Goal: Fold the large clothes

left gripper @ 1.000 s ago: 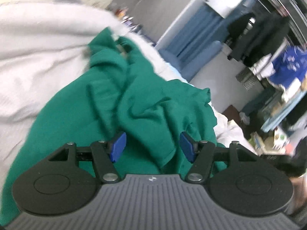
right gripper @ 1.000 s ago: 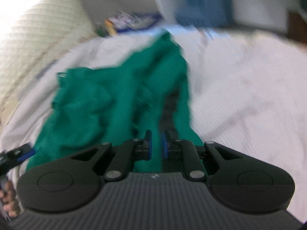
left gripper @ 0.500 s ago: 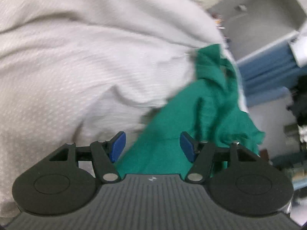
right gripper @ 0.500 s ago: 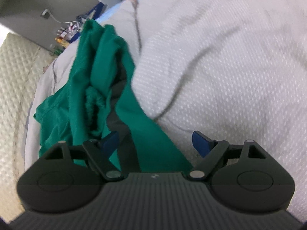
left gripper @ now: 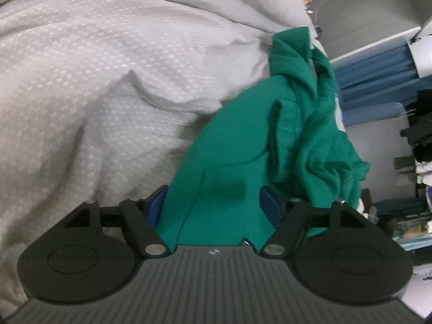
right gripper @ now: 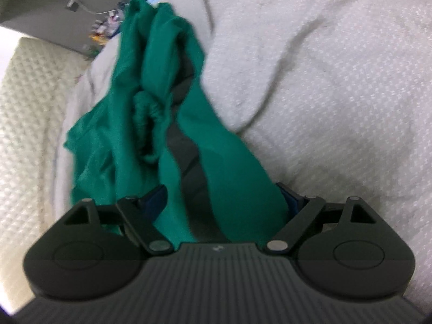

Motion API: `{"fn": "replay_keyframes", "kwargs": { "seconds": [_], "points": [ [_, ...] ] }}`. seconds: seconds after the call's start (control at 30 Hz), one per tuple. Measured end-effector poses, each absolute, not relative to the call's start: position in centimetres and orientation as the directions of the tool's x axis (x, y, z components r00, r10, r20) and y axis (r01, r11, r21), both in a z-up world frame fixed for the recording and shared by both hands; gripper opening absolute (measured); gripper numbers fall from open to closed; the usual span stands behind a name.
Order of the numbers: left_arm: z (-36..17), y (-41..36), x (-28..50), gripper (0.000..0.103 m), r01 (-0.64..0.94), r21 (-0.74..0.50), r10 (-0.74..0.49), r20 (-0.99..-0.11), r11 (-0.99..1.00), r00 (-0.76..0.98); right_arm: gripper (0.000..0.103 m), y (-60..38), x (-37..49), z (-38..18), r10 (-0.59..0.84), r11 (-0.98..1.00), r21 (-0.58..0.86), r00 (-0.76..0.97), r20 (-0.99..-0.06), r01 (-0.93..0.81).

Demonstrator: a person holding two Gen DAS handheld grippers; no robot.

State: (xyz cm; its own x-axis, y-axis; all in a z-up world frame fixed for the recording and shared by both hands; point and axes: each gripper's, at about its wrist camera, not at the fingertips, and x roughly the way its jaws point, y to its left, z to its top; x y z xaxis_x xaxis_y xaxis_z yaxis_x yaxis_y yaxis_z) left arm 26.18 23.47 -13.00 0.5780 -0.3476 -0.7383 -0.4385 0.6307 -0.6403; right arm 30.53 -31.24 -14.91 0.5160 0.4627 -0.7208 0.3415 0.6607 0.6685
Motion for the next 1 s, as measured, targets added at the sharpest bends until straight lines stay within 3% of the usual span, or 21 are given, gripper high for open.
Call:
{"fn": "replay_keyframes", "kwargs": {
  "seconds": [0.17,0.27,0.5,0.63,0.7,0.87,0.93,0.97,1.0],
  "points": [
    [-11.5,22.5,25.0,0.076,-0.351,-0.684,-0.405,-0.688,0.640,0.602,0.087,-30.2,29.4,-13.2,0.515,0.679,0.692,0.512,-0.688,0.246],
    [-11.3,21.7,25.0,0.075,-0.353,-0.651,-0.407,-0.723,0.672,0.558,0.086,-29.0,29.1,-12.5,0.526,0.719,0.668,0.480,-0.703,0.192],
    [-12.8,21.4,25.8,0.073,-0.448,-0.567,-0.349,-0.805,0.691,0.480,0.075,-23.9,28.3,-13.1,0.389,0.892,0.446,0.384,-0.838,0.070],
    [-12.6,19.5,26.0,0.054,-0.373,-0.552,-0.375,-0.811,0.746,0.450,0.047,-24.3,27.7,-12.6,0.415,0.873,0.482,0.404,-0.815,0.077],
    [-12.2,18.9,25.6,0.050,-0.324,-0.556,-0.396,-0.804,0.766,0.444,0.040,-24.8,27.1,-12.4,0.439,0.852,0.516,0.421,-0.794,0.084],
    [-11.8,16.7,25.7,0.050,-0.262,-0.466,-0.344,-0.849,0.845,0.401,0.038,-23.0,26.9,-12.9,0.380,0.894,0.443,0.419,-0.825,0.061],
    [-11.7,15.9,25.6,0.041,-0.266,-0.410,-0.288,-0.871,0.873,0.397,0.029,-22.2,27.3,-13.2,0.324,0.924,0.378,0.407,-0.854,0.059],
    [-11.8,15.5,25.2,0.023,-0.280,-0.379,-0.249,-0.880,0.882,0.405,0.025,-22.0,27.7,-13.3,0.308,0.930,0.361,0.407,-0.860,0.060],
    [-11.6,15.3,24.8,0.017,-0.301,-0.350,-0.203,-0.882,0.887,0.426,0.018,-22.1,27.7,-13.3,0.293,0.934,0.350,0.410,-0.864,0.069]
  ]
}}
